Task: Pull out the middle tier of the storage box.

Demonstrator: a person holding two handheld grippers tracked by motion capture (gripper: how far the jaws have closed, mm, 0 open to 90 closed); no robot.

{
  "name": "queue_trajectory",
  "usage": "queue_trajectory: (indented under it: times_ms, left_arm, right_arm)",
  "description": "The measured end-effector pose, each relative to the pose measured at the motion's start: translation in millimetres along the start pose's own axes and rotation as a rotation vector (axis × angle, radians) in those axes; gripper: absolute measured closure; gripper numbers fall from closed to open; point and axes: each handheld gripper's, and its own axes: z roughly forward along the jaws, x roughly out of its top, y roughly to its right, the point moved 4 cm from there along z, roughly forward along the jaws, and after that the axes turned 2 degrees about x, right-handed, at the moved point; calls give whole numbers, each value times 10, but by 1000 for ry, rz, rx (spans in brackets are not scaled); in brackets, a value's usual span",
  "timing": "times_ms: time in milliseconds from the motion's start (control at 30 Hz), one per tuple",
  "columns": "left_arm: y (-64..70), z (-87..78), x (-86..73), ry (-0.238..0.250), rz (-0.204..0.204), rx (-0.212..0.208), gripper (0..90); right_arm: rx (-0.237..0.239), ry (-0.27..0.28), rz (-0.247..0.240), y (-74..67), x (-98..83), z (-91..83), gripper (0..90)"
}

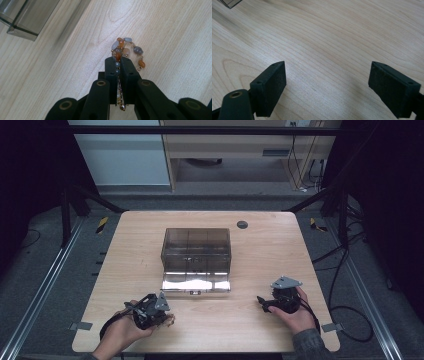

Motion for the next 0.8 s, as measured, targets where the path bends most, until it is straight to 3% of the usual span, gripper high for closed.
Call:
queue_trajectory:
  times_ms: [800]
  left_arm:
    - [-103, -397, 149, 82, -15, 55, 846]
  right_arm:
    - [5, -4, 5, -7, -2, 7, 153]
